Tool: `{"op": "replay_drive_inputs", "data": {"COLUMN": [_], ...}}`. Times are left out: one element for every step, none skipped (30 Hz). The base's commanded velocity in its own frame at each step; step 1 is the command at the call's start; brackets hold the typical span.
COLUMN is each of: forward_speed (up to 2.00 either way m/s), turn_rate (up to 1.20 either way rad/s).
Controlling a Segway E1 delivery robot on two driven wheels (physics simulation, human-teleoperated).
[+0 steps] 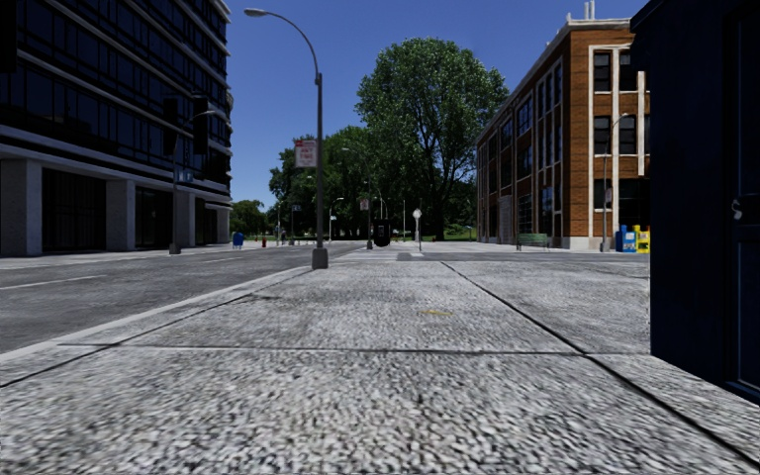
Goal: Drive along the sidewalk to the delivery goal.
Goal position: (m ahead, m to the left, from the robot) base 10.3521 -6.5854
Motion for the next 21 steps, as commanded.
{"op": "replay_drive_inputs", "data": {"forward_speed": [2.0, 2.0, 2.0, 2.0, 2.0, 2.0, 2.0, 2.0, 2.0, 2.0, 2.0, 2.0, 2.0, 2.0, 2.0, 2.0, 2.0, 2.0, 2.0, 2.0, 2.0], "turn_rate": [-0.07, -0.07, -0.07, -0.08, -0.08, -0.11, -0.19, -0.25, -0.25, -0.29, -0.32, -0.35, -0.35, -0.39, -0.43, -0.46, -0.46, -0.49, -0.5, -0.5, -0.51]}}
